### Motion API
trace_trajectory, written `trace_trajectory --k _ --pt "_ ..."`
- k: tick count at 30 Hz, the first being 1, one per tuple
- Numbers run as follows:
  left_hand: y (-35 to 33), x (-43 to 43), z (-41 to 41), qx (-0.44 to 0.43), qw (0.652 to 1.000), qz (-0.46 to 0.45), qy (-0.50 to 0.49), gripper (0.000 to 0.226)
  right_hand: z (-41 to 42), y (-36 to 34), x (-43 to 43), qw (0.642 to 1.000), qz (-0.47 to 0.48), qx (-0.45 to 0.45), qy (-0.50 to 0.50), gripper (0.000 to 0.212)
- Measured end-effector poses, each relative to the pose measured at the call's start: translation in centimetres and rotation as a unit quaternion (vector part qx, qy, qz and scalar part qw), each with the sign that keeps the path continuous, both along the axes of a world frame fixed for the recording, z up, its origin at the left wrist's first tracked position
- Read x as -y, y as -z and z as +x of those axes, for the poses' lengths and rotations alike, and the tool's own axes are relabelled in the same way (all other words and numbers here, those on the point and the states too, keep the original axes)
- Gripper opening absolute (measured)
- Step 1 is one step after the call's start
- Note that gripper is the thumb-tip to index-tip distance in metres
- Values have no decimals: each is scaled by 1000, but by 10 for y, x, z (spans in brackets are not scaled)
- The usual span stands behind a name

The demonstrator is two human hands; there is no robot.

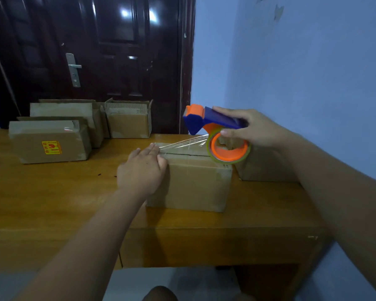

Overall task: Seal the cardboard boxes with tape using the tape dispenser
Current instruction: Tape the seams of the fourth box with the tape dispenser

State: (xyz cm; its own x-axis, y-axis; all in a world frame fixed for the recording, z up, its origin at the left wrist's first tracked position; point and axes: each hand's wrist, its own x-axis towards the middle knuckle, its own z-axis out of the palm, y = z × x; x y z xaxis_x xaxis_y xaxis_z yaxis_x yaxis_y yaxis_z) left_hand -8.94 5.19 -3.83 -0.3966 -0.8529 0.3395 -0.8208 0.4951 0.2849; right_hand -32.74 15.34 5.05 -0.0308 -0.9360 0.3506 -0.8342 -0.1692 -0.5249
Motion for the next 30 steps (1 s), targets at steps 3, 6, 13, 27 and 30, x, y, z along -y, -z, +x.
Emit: trace_trajectory --k 3,6,13,27,30 --pt "0 -2 0 0 1000 0 -4 50 -3 -6 -3 999 17 -47 10 54" --pt "-1 -3 1 5 1000 3 -1 49 -6 -10 -8 997 42 -63 14 54" --pt "0 -5 -2 3 1000 4 -7 50 -12 6 -16 997 -20 75 -3 64" --pt "3 0 -4 -6 1000 -1 -14 50 -32 33 -41 993 -33 108 35 59" --pt "3 0 -5 -8 1000 0 -12 50 -37 50 -48 990 -37 132 43 58"
